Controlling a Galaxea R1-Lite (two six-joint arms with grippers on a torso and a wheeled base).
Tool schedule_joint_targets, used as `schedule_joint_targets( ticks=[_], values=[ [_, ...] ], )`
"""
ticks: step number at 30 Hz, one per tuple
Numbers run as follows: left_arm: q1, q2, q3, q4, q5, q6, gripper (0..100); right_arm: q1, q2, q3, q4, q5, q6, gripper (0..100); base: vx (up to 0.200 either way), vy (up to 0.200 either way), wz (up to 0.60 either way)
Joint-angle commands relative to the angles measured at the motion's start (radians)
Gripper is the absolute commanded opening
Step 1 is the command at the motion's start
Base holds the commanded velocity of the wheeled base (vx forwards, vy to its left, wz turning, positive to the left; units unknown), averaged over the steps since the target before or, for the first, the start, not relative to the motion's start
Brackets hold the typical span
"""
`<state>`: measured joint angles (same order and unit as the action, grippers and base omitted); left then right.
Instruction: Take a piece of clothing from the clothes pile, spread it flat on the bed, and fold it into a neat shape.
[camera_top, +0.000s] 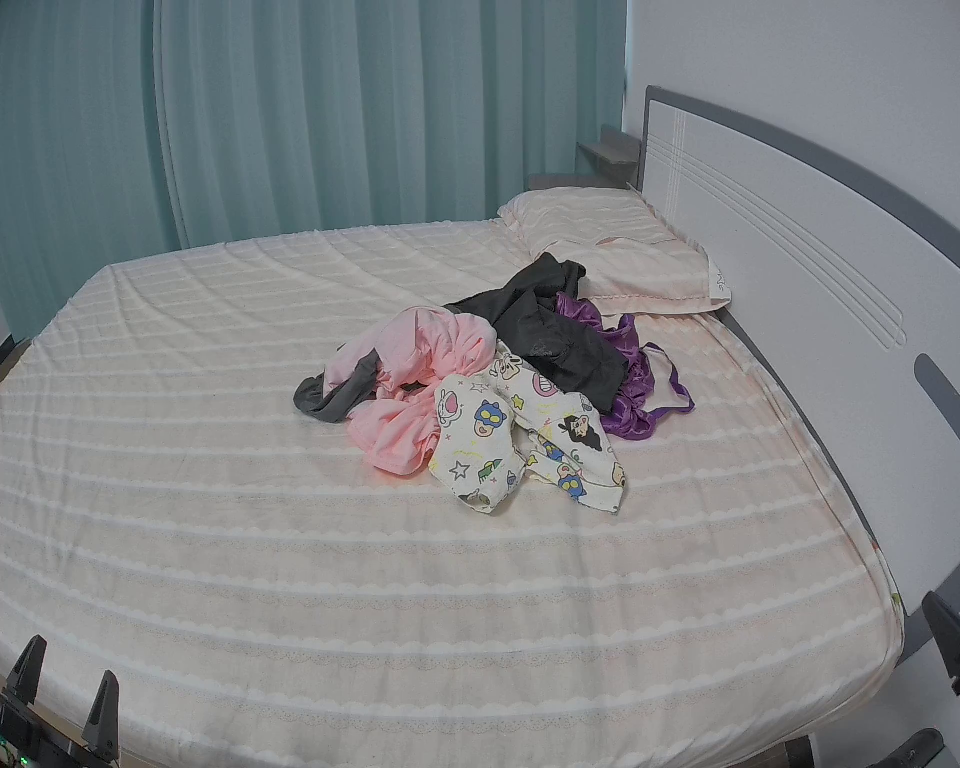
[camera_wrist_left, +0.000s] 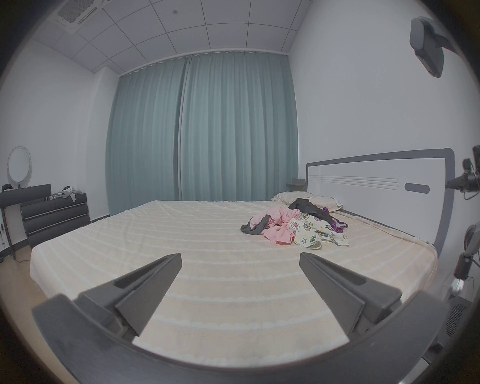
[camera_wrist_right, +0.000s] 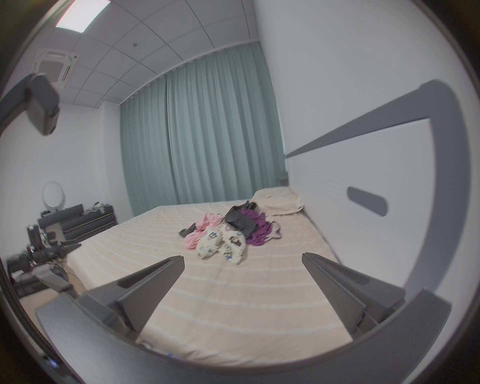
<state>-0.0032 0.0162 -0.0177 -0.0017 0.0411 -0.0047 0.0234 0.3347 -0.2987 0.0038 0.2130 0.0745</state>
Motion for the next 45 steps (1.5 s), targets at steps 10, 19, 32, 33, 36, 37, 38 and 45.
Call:
schedule_joint_targets(
  ticks=[10,19,32,33,36,37,38,45],
  values=[
    [-0.001,-0.016,0.018,0.000,-0.003,-0.011,100,0.124,1.067,-0.203,-0.426,0.163,0.219,100,0.000,0.000,0.00],
    [-0.001,-0.016,0.018,0.000,-0.004,-0.012,100,0.171,1.423,-0.353,-0.570,0.071,0.346,100,0.000,0.000,0.00],
    [-0.001,-0.016,0.018,0.000,-0.003,-0.012,100,0.234,1.810,-0.637,-0.673,-0.073,0.492,100,0.000,0.000,0.00],
    [-0.001,-0.016,0.018,0.000,-0.004,-0.012,100,0.239,1.836,-0.657,-0.673,-0.076,0.495,100,0.000,0.000,0.00],
    [-0.001,-0.016,0.018,0.000,-0.004,-0.012,100,0.247,1.905,-0.723,-0.673,-0.093,0.495,100,0.000,0.000,0.00],
    [-0.001,-0.016,0.018,0.000,-0.003,-0.012,100,0.250,1.933,-0.754,-0.671,-0.109,0.495,100,0.000,0.000,0.00],
    [-0.001,-0.016,0.018,0.000,-0.003,-0.012,100,0.250,1.939,-0.761,-0.671,-0.115,0.495,100,0.000,0.000,0.00],
    [-0.001,-0.016,0.018,0.000,0.000,-0.024,100,0.271,2.041,-0.878,-0.662,-0.135,0.490,100,0.000,0.000,0.00]
  ],
)
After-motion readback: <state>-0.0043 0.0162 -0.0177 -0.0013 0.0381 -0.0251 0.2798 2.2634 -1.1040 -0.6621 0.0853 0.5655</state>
